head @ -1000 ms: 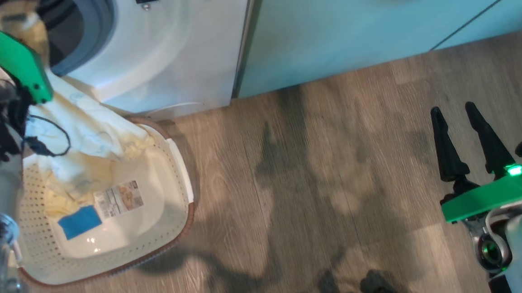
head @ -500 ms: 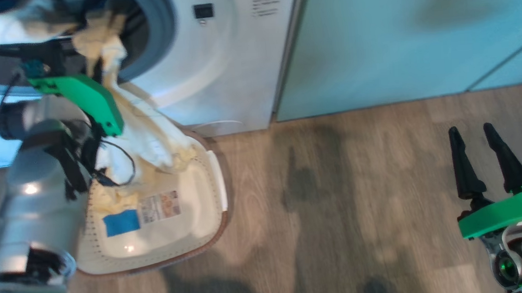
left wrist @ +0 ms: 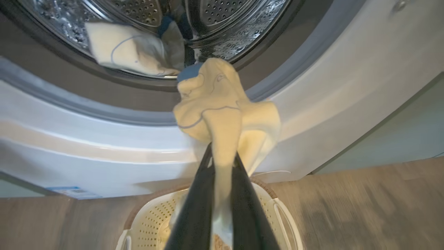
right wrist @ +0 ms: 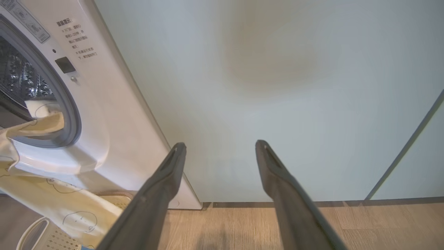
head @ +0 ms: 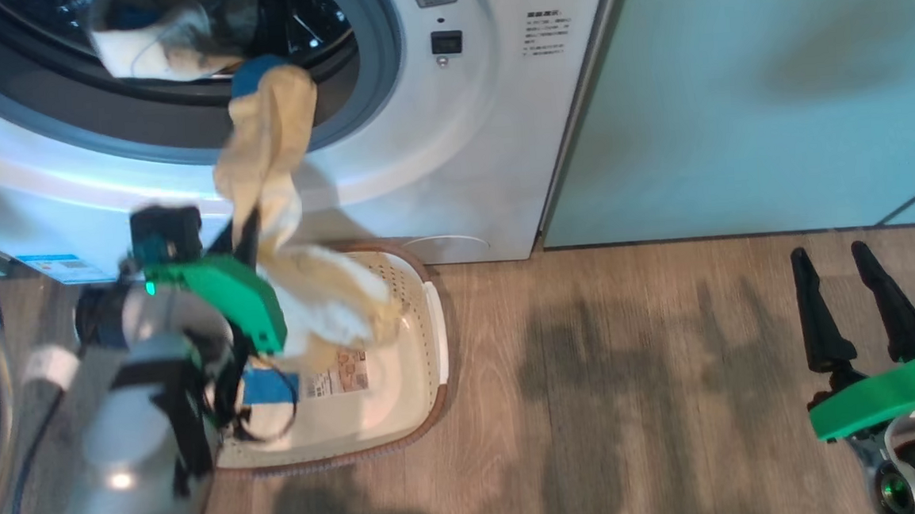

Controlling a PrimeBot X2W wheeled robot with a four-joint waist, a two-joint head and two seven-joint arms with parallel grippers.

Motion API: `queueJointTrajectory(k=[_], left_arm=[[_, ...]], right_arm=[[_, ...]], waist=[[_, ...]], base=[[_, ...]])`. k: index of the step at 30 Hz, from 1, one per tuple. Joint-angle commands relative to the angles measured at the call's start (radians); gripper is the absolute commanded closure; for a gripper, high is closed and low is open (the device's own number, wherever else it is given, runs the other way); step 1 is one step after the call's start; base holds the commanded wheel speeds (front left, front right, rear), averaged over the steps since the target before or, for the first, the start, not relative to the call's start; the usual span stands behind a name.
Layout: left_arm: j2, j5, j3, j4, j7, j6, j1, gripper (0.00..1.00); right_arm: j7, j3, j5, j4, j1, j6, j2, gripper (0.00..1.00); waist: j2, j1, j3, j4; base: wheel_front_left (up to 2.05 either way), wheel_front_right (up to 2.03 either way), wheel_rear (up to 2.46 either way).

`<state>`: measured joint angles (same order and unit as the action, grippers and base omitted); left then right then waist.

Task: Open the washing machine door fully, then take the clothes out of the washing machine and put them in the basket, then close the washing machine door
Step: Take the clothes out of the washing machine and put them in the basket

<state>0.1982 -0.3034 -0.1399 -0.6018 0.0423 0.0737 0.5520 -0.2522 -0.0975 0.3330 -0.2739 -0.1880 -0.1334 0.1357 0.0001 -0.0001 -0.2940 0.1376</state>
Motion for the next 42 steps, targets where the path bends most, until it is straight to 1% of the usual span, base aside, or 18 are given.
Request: queueJointTrajectory(k=[1,4,7,8,12,15,19,27,31,36,42], left_arm=[[0.033,-0.009,0.025,0.091,-0.018,-0.013,-0.024,1.00],[0.033,-0.009,0.014,0.185,-0.071,-0.032,-0.110,1.00],[0.038,-0.005,-0.007,0.253,-0.133,-0.039,-0.182,1.00],[0.038,-0.005,-0.007,0.253,-0.133,-0.039,-0.182,1.00],[0.042,-0.013,-0.019,0.292,-0.188,-0.046,-0.244,1.00],[0.044,-0.010,-0.034,0.269,-0.211,-0.047,-0.266,1.00],[0.031,-0.021,-0.046,0.183,-0.212,-0.038,-0.260,1.00],[0.013,-0.040,-0.068,-0.083,-0.181,0.002,-0.172,1.00],[0.017,-0.041,-0.070,-0.210,-0.127,0.016,-0.091,1.00],[0.024,-0.043,-0.060,-0.333,-0.042,0.019,0.023,1.00],[0.051,-0.056,-0.040,-0.469,0.044,0.022,0.127,1.00]], right_arm=[[-0.010,-0.015,-0.006,0.027,-0.003,0.003,0.024,0.00],[-0.010,-0.015,-0.005,0.028,-0.002,0.003,0.026,0.00],[-0.010,-0.015,-0.005,0.028,-0.002,0.003,0.027,0.00],[-0.010,-0.015,-0.005,0.028,-0.002,0.003,0.027,0.00],[-0.010,-0.020,-0.004,0.029,-0.010,0.003,0.028,0.00],[-0.010,-0.022,-0.003,0.028,-0.018,0.003,0.030,0.00],[-0.010,-0.031,-0.001,0.027,-0.024,0.003,0.033,0.00],[-0.010,-0.038,0.001,0.027,-0.041,0.003,0.036,0.00],[-0.010,-0.040,0.001,0.031,-0.050,0.003,0.036,0.00],[-0.010,-0.039,0.001,0.039,-0.064,0.003,0.035,0.00],[-0.010,-0.043,0.001,0.045,-0.084,0.003,0.029,0.00]], waist=[[-0.0001,0.0001,0.005,-0.006],[-0.0001,0.0001,0.007,-0.013],[-0.0001,0.0001,0.005,-0.018],[-0.0001,0.0001,0.005,-0.018],[-0.0001,0.0001,-0.005,-0.017],[-0.0001,0.0001,-0.014,-0.013],[-0.0001,0.0001,-0.027,0.000],[-0.0001,0.0001,-0.056,0.041],[-0.0001,0.0001,-0.080,0.060],[-0.0001,0.0001,-0.119,0.087],[-0.0001,0.0001,-0.169,0.132]], base=[[0.00,0.00,0.00],[0.00,0.00,0.00],[0.00,0.00,0.00],[0.00,0.00,0.00],[0.00,0.00,0.00],[0.00,0.00,0.00],[0.00,0.00,0.00],[0.00,0.00,0.00],[0.00,0.00,0.00],[0.00,0.00,0.00],[0.00,0.00,0.00]])
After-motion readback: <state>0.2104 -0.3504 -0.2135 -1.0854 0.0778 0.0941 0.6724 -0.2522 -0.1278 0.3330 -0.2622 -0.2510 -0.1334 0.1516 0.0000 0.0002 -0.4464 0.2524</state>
